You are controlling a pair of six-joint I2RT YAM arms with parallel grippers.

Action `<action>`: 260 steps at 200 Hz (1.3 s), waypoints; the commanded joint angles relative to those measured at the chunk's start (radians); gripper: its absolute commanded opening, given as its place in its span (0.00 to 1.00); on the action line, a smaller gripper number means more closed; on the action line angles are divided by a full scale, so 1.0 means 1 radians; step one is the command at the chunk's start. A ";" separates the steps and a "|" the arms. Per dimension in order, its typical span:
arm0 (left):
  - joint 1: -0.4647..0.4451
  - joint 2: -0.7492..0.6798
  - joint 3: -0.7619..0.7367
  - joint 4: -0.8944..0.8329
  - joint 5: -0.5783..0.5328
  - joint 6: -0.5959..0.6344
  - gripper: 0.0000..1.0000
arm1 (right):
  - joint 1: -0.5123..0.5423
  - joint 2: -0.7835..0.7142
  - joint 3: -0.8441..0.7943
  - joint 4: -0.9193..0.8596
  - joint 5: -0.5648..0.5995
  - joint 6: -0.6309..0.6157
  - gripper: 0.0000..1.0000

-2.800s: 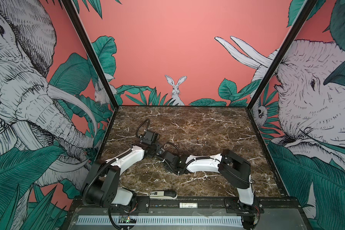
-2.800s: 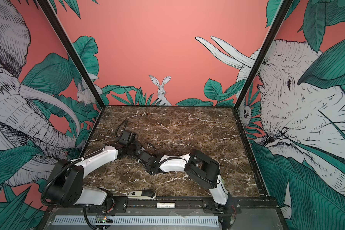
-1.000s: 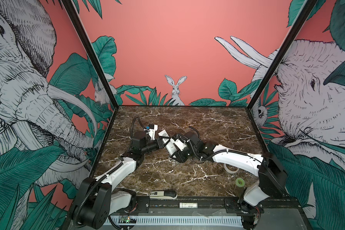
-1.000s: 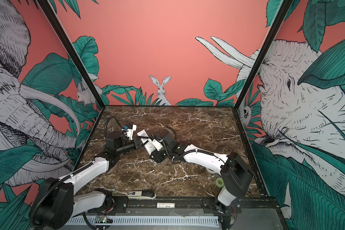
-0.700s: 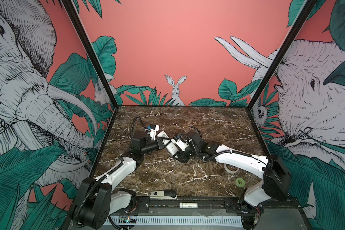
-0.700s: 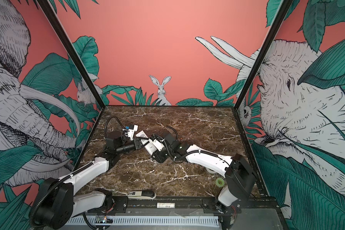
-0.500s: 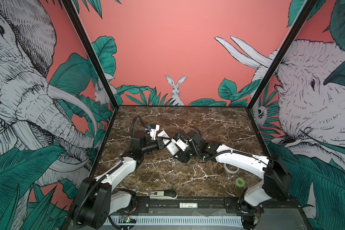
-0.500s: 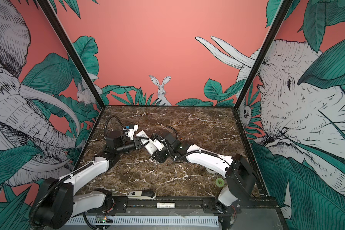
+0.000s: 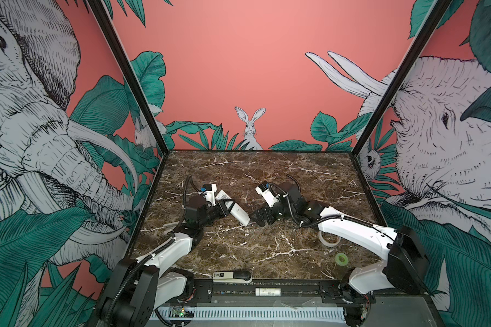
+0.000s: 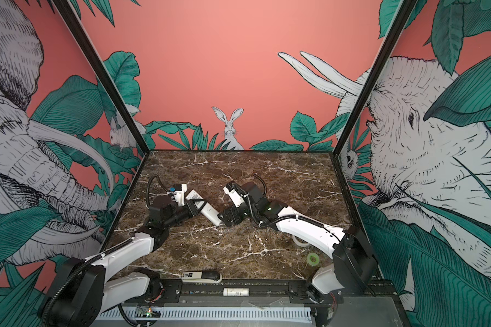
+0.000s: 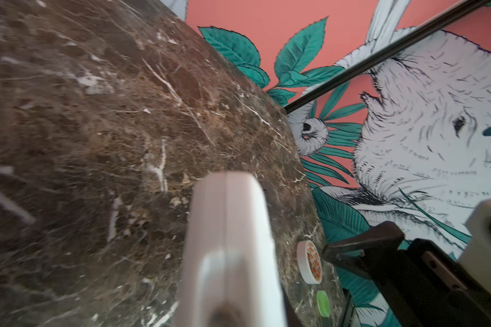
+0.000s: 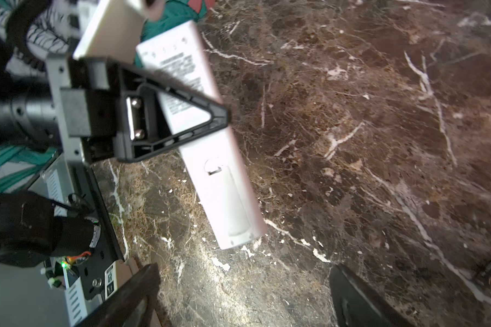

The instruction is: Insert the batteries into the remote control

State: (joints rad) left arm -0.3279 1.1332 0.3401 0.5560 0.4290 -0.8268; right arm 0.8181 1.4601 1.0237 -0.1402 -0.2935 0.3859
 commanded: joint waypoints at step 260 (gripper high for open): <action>-0.109 -0.287 -0.210 0.163 -0.458 0.073 0.00 | 0.082 0.491 0.128 0.610 -0.165 0.637 0.92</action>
State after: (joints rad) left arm -0.4316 0.8680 0.1303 0.6941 -0.0284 -0.7410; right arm 0.8902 1.9209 1.1271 0.4091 -0.4419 0.9924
